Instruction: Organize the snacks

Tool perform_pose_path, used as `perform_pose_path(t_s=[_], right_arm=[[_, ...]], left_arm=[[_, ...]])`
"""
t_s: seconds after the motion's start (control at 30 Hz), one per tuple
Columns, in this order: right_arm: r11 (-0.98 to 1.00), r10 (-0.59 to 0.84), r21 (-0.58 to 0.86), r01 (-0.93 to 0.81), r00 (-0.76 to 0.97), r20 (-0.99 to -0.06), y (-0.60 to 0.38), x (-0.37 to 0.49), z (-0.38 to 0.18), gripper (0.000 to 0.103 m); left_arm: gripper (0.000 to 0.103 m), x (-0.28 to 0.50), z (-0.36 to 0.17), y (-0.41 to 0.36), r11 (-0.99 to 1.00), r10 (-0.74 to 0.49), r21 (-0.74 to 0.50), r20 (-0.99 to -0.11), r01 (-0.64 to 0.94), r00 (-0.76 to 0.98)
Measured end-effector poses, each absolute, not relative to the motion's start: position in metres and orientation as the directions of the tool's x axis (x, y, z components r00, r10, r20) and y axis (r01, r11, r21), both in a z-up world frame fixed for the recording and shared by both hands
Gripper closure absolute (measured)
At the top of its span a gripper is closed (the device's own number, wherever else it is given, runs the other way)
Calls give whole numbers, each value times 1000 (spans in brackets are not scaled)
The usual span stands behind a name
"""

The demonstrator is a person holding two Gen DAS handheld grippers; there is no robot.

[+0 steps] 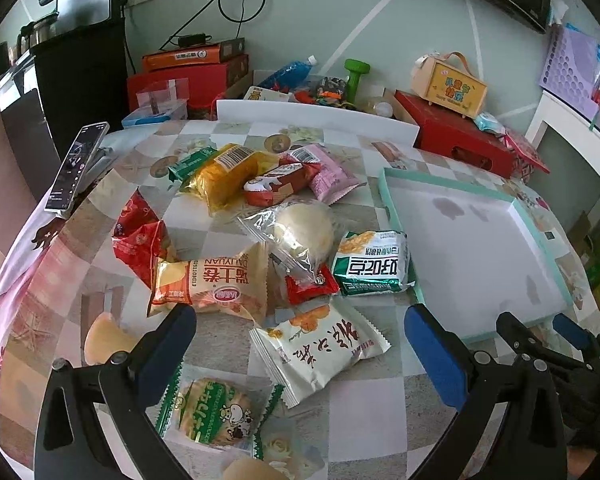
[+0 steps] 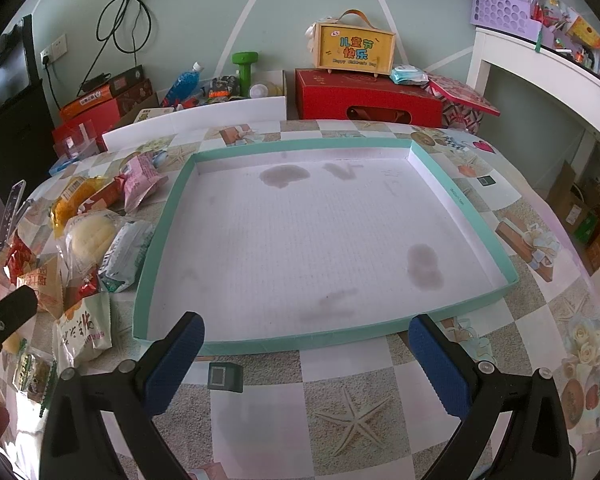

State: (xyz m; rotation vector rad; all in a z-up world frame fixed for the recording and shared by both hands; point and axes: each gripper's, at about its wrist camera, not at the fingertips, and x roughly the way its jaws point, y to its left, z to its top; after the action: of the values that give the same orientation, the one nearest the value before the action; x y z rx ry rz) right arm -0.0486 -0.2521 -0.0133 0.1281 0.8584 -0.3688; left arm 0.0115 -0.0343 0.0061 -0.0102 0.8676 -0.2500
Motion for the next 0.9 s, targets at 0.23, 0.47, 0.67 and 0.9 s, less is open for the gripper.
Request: perform_pose_path(t_s=[0.23,0.47,0.67,0.9], right_arm=[[930,-267,-39,366,596,-758,-251,-48,-13,0],[930,-277,-51,363,605,-746,-247,-47,-11,0],[937,-257,-43,348,600,-758,-240,-48,-5,0],[962,-180,8,275,651,-738,-219,-47,9,0]], left_arm=[[0,11,9,-31,973,-215,-111,-750,201,625],[0,12,12,-19,980,-189,-108,-749,165,635],[0,12,15,-5,984,-180,-127,-737,128,652],[0,13,24,31,992,-112,-126,-721,29,684]])
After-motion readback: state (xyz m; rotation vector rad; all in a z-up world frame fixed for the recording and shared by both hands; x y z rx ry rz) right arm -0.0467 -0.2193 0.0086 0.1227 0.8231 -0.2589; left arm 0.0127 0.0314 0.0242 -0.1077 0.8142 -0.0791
